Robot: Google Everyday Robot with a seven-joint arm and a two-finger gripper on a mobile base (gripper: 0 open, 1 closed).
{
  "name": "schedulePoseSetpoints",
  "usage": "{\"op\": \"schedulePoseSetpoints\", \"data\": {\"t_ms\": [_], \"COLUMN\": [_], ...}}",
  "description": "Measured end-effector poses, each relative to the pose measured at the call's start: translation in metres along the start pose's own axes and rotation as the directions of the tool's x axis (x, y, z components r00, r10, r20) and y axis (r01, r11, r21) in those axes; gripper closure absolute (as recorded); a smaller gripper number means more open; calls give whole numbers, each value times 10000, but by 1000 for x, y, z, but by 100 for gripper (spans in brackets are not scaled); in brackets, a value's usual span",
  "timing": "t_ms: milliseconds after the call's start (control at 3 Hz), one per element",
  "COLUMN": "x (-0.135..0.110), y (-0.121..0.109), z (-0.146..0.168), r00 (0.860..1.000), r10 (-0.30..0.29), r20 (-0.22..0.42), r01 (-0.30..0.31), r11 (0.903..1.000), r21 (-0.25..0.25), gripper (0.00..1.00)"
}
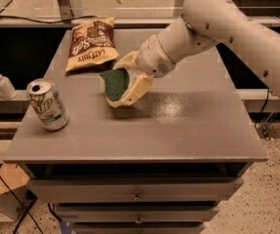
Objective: Move sponge near 7up can
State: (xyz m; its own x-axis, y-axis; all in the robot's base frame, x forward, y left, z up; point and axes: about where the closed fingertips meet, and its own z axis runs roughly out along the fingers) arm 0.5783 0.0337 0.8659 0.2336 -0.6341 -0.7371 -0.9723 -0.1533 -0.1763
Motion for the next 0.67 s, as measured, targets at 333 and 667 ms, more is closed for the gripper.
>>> {"op": "schedulePoseSetpoints", "data": {"t_ms": [333, 667], "x": [-19, -38], "y": [14, 28], "z": [37, 70], "r00": [9969, 9884], "r10": [-258, -460], "r20": [741, 1445], "r01": [340, 768], "r11": [9931, 9735], "r21": [-1124, -2155], "gripper": [100, 100]}}
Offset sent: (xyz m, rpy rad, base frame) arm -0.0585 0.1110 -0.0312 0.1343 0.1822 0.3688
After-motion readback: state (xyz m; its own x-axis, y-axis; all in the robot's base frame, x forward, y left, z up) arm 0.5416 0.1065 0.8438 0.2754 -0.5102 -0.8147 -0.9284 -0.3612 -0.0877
